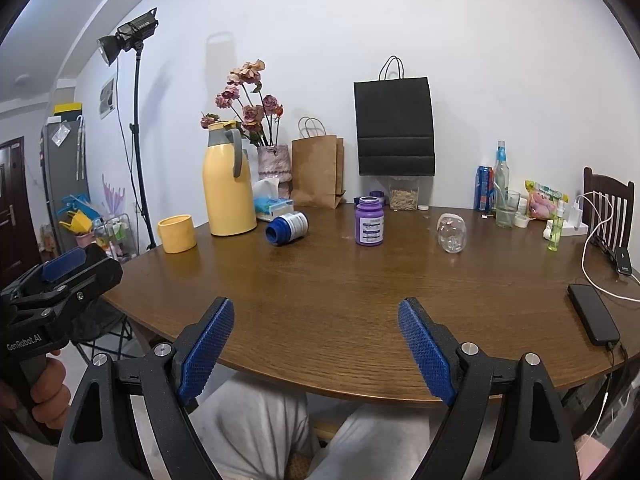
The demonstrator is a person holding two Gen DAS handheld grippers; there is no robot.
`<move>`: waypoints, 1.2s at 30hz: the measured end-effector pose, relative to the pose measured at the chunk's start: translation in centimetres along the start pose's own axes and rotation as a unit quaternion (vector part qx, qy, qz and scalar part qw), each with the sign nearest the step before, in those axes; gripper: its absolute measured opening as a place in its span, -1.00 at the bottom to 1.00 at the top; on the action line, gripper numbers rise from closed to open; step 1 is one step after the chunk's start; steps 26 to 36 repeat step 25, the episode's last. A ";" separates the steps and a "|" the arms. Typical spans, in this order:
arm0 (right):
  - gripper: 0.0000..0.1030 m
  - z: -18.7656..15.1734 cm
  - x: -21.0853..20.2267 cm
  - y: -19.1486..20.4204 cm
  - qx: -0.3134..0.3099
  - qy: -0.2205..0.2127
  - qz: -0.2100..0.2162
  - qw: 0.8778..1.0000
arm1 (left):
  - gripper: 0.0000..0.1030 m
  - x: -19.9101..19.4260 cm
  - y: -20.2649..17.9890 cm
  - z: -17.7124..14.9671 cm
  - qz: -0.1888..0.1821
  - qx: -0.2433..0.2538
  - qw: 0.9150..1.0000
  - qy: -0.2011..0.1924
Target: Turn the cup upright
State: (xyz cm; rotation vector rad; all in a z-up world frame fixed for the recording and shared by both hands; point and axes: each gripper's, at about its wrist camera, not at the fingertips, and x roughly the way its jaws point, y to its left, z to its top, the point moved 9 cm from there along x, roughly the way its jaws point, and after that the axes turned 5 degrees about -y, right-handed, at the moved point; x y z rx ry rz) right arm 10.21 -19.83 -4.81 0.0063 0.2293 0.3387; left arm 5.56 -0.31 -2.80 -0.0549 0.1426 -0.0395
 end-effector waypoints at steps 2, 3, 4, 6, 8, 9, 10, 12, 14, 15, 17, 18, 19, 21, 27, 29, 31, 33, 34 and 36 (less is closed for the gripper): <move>0.72 0.0 0.0 0.0 0.000 0.000 0.001 1.000 | 1.00 0.0 0.1 -0.1 0.002 -0.001 1.000 0.002; 0.72 0.0 0.0 0.0 0.000 0.000 0.000 1.000 | 1.00 0.0 0.1 -0.1 0.003 -0.002 1.000 0.002; 0.72 0.0 0.0 0.0 0.000 0.000 0.000 1.000 | 1.00 0.0 0.2 -0.1 0.003 -0.003 1.000 0.003; 0.72 0.0 0.0 0.0 0.000 0.000 0.000 1.000 | 1.00 0.0 0.3 -0.2 0.004 -0.004 1.000 0.003; 0.72 0.0 0.0 0.0 0.000 0.000 0.000 1.000 | 1.00 0.0 0.3 -0.1 0.004 -0.004 1.000 0.002; 0.72 0.0 0.0 0.1 0.000 0.000 0.000 1.000 | 1.00 0.0 0.3 -0.1 0.005 -0.004 1.000 0.002; 0.72 0.0 0.0 0.0 -0.001 0.000 0.000 1.000 | 1.00 -0.1 0.3 -0.1 0.005 -0.004 1.000 0.002; 0.72 0.0 0.0 0.1 0.000 0.000 0.000 1.000 | 1.00 0.0 0.3 0.0 0.005 -0.004 1.000 0.002; 0.72 0.0 0.0 0.0 -0.001 0.000 0.000 1.000 | 1.00 -0.1 0.3 0.0 0.004 -0.004 1.000 0.002; 0.72 0.0 0.0 0.0 0.000 0.000 0.000 1.000 | 1.00 0.0 0.3 0.0 0.004 -0.004 1.000 0.002; 0.72 0.0 0.0 0.0 -0.001 0.000 0.000 1.000 | 1.00 -0.1 0.3 0.0 0.005 -0.004 1.000 0.002; 0.72 0.0 0.0 0.0 -0.002 -0.001 0.000 1.000 | 1.00 -0.1 0.3 0.0 0.005 -0.004 1.000 0.002; 0.72 0.0 0.0 0.1 -0.001 0.000 0.000 1.000 | 1.00 0.0 0.3 0.0 0.004 -0.003 1.000 0.002; 0.72 0.0 0.0 0.1 -0.001 0.000 0.000 1.000 | 1.00 -0.1 0.3 0.0 0.005 -0.003 1.000 0.002; 0.72 0.0 0.0 0.0 -0.001 0.001 0.000 1.000 | 1.00 -0.1 0.4 0.2 0.003 -0.003 1.000 0.001; 0.72 0.0 0.0 0.0 -0.001 0.001 0.000 1.000 | 1.00 -0.1 0.4 0.2 0.003 -0.003 1.000 0.001; 0.72 0.0 0.0 0.0 -0.001 0.001 0.000 1.000 | 1.00 -0.1 0.4 0.2 0.003 -0.003 1.000 0.001; 0.72 0.0 0.0 0.0 -0.001 0.001 0.000 1.000 | 1.00 -0.1 0.4 0.2 0.003 -0.003 1.000 0.001; 0.72 0.0 0.0 0.0 -0.001 0.001 0.000 1.000 | 1.00 -0.1 0.4 0.2 0.003 -0.003 1.000 0.001; 0.72 0.0 0.0 0.0 -0.001 0.001 0.000 1.000 | 1.00 -0.1 0.4 0.2 0.003 -0.003 1.000 0.001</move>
